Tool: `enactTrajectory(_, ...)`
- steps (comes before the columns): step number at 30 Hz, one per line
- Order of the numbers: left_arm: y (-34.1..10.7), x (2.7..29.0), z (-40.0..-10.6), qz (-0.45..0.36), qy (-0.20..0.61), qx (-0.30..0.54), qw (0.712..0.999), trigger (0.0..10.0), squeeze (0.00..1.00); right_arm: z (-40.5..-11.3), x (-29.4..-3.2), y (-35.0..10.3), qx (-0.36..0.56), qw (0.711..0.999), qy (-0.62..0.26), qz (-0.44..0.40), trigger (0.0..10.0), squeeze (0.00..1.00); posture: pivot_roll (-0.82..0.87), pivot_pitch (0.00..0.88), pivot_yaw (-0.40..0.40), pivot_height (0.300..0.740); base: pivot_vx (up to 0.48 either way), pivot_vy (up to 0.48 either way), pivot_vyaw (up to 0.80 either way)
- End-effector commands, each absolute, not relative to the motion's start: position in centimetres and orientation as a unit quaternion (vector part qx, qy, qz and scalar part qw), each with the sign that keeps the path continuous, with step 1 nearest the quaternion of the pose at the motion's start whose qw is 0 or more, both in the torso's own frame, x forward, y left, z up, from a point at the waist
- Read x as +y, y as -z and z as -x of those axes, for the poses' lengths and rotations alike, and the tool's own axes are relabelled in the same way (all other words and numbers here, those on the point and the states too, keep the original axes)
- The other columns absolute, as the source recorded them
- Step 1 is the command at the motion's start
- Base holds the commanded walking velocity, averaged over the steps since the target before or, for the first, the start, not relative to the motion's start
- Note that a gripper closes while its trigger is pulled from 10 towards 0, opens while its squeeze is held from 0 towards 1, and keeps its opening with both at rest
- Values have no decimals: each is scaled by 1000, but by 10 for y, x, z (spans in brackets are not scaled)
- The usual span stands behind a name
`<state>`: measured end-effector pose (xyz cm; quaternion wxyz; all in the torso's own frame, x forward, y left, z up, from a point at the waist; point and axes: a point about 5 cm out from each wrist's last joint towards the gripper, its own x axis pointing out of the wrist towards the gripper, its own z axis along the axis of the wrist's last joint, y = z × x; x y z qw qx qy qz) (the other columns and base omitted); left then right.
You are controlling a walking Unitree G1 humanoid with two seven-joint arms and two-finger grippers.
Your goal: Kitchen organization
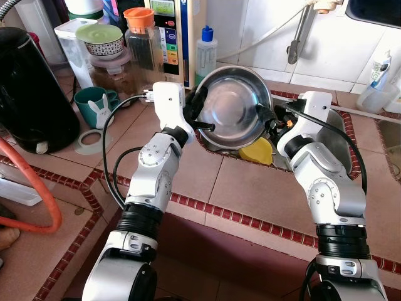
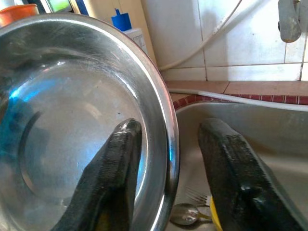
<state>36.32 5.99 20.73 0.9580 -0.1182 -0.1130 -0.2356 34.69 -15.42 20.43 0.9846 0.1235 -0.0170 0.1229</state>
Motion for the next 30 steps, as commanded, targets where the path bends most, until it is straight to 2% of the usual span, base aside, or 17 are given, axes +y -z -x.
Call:
enactTrajectory(1,-214,60,-363,119,240,-125,955,0,0,-349,-155,-210,-28,983,-122,-133,0,0,11,6,24,740,0,0,0)
enactTrajectory(7,-216,57,-361,124,252,-128,951,0,0,-346,-149,-206,-13,978,-148,-144,0,0,12,9,25,740,0,0,0)
enactTrajectory(8,-216,57,-361,125,254,-128,951,0,0,-345,-147,-205,-10,977,-158,-144,706,0,12,11,25,740,0,0,0)
enactTrajectory(9,-216,58,-361,125,253,-129,951,0,0,-345,-146,-205,-10,977,-160,-143,706,0,12,11,25,740,0,0,0)
enactTrajectory(10,-216,58,-361,126,254,-129,950,0,0,-345,-145,-204,-9,975,-164,-147,0,0,13,11,25,740,0,0,0)
enactTrajectory(25,-217,59,-361,139,259,-130,947,157,0,-342,-143,-196,11,965,-179,-193,0,0,15,15,24,740,0,0,0)
enactTrajectory(26,-217,59,-361,141,260,-129,946,1020,0,-342,-143,-196,12,962,-182,-201,0,0,15,15,24,740,0,0,0)
enactTrajectory(29,-217,58,-361,147,264,-128,945,1765,0,-341,-141,-196,14,956,-196,-219,0,0,15,15,25,740,0,0,0)
enactTrajectory(30,-217,57,-361,147,266,-127,944,2471,0,-340,-140,-196,14,953,-200,-226,0,0,15,15,24,740,0,0,0)
